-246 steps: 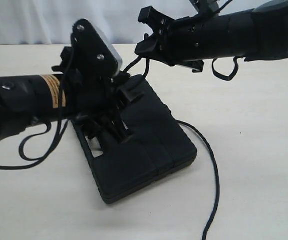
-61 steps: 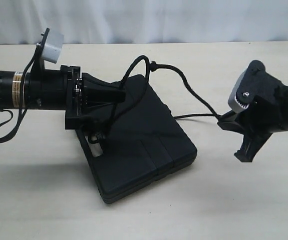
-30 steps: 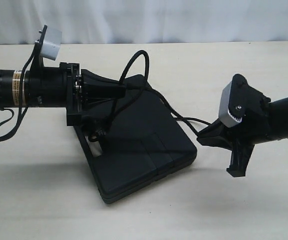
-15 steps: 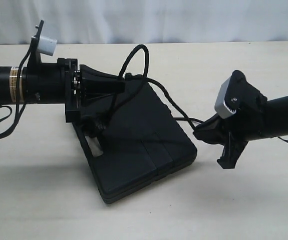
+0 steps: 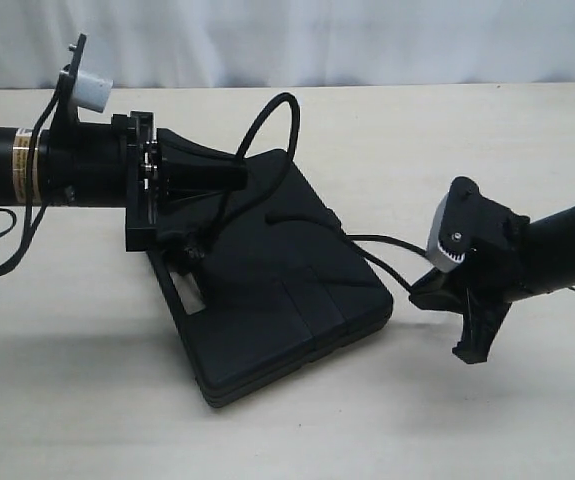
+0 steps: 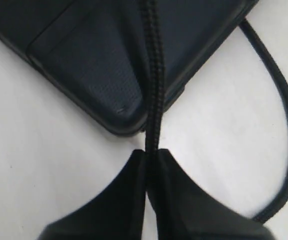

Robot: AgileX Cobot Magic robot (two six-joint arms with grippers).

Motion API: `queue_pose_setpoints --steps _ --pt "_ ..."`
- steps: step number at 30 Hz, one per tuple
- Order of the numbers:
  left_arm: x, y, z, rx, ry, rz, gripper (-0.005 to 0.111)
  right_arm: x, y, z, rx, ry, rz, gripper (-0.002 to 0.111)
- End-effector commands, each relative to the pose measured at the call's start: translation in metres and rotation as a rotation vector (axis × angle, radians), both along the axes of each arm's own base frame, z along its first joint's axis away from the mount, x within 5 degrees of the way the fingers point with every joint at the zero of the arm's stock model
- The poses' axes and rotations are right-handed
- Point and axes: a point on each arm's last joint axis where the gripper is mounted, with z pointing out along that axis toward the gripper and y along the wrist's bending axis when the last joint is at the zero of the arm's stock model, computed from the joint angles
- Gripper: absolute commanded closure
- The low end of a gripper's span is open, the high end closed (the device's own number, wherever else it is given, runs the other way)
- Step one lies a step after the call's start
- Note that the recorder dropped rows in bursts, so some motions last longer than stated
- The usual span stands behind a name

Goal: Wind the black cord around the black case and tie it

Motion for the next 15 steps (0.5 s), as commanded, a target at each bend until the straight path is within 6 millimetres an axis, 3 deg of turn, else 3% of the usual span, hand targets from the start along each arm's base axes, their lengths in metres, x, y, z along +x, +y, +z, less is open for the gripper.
queue_pose_setpoints --steps 1,5,8,13,15 --pt "0.000 0.001 0.000 0.019 -0.004 0.008 0.107 0.001 -0.006 -0.002 -0.065 -0.012 0.000 0.103" --pt "0.000 0.001 0.001 0.015 -0.003 0.006 0.107 0.003 -0.007 -0.002 -0.072 -0.018 -0.037 0.089" --pt "0.000 0.001 0.001 0.016 -0.002 0.007 0.107 0.003 -0.008 0.001 -0.063 -0.012 -0.071 0.060" --pt "0.000 0.001 0.001 0.017 -0.002 0.006 0.107 -0.003 -0.004 0.029 -0.006 -0.081 -0.052 0.057" --pt "0.000 0.001 0.001 0.017 -0.002 0.006 0.107 -0.011 0.012 0.049 0.086 -0.136 0.031 0.057"
